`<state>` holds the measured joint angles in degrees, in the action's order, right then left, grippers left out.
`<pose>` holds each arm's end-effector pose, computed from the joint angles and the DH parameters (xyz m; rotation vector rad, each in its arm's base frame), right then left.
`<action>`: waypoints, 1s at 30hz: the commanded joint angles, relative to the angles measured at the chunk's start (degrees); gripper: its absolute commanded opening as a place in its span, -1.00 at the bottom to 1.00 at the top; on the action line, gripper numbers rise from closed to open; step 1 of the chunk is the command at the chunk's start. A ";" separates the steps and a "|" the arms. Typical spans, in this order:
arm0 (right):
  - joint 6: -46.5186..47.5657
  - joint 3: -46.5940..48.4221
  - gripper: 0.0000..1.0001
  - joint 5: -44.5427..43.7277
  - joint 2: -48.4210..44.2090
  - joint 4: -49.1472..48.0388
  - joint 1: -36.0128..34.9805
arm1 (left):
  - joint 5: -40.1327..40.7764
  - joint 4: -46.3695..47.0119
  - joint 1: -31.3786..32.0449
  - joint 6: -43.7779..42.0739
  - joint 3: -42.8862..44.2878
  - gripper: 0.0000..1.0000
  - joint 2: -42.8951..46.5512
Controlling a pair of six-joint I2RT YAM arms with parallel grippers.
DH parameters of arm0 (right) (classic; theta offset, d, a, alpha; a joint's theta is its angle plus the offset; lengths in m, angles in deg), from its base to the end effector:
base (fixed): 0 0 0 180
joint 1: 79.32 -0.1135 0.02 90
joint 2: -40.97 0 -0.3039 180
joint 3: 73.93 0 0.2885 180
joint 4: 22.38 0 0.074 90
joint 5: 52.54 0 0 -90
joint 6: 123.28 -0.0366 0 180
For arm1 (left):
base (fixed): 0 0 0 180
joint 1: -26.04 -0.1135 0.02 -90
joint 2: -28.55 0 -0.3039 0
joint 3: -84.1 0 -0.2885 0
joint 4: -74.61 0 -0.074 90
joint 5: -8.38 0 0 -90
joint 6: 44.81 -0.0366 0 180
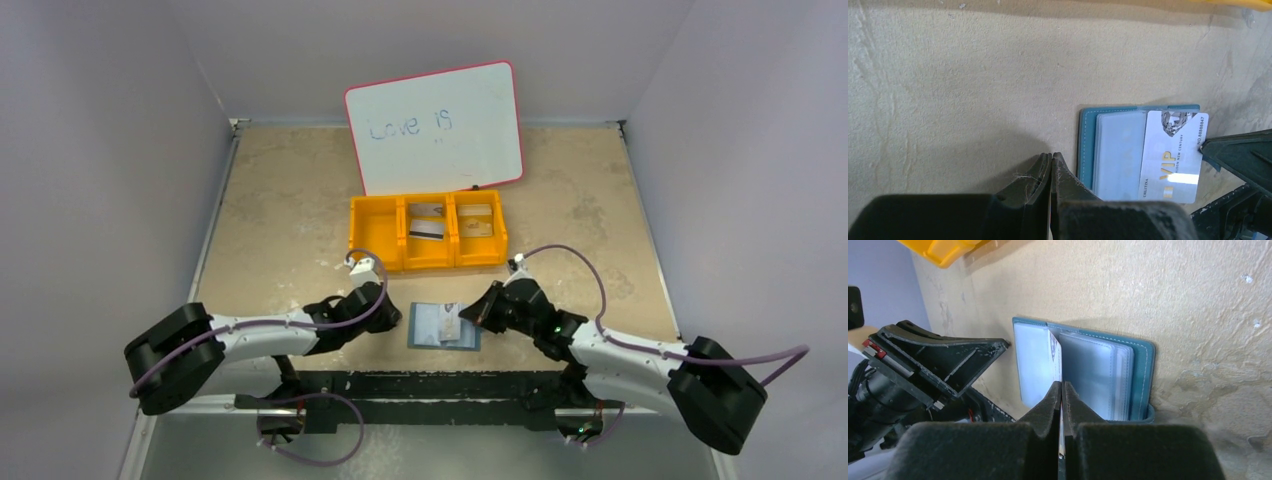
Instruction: Take the credit cards out of the card holder
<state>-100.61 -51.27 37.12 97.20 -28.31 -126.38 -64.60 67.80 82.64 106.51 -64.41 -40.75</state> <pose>0.1292 0.1385 0.1553 0.4072 2.2544 1.1615 0.1290 -0.1762 0.1444 -0.2494 2.3974 -0.6762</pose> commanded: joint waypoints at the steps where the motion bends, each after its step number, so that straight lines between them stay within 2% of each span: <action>1: 2.78 3.89 -1.00 -0.24 0.02 2.62 0.71 | 1.63 -1.56 -0.46 -1.62 0.17 -1.00 1.65; 6: 4.50 5.76 -1.00 -1.06 -0.09 5.88 0.75 | 2.63 -4.91 -0.48 -4.09 2.97 -0.99 3.40; 11: 10.45 10.16 -1.00 -0.98 -1.51 9.87 0.79 | 3.09 -6.58 -0.44 -5.78 5.45 -0.68 5.58; 17: 17.86 15.20 -1.00 -1.15 -3.09 15.58 0.75 | 4.96 -9.38 -0.46 -7.71 8.10 -0.52 8.12; 22: 22.33 17.63 -1.00 -0.36 -1.74 18.02 0.78 | 4.43 -8.86 -0.44 -11.75 10.03 -0.17 9.23; 26: 26.86 17.10 -1.00 3.98 0.06 15.05 0.75 | -0.02 -8.91 -2.39 -20.52 13.23 0.06 8.64; 30: 32.51 17.24 -1.00 6.42 1.40 13.73 0.75 | -12.99 -8.49 -8.44 -31.52 15.35 0.15 8.41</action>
<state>-75.89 -35.49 39.94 97.85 -12.64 -125.79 -66.40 57.61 78.92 87.96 -53.11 -32.66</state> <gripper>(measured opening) 0.005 0.562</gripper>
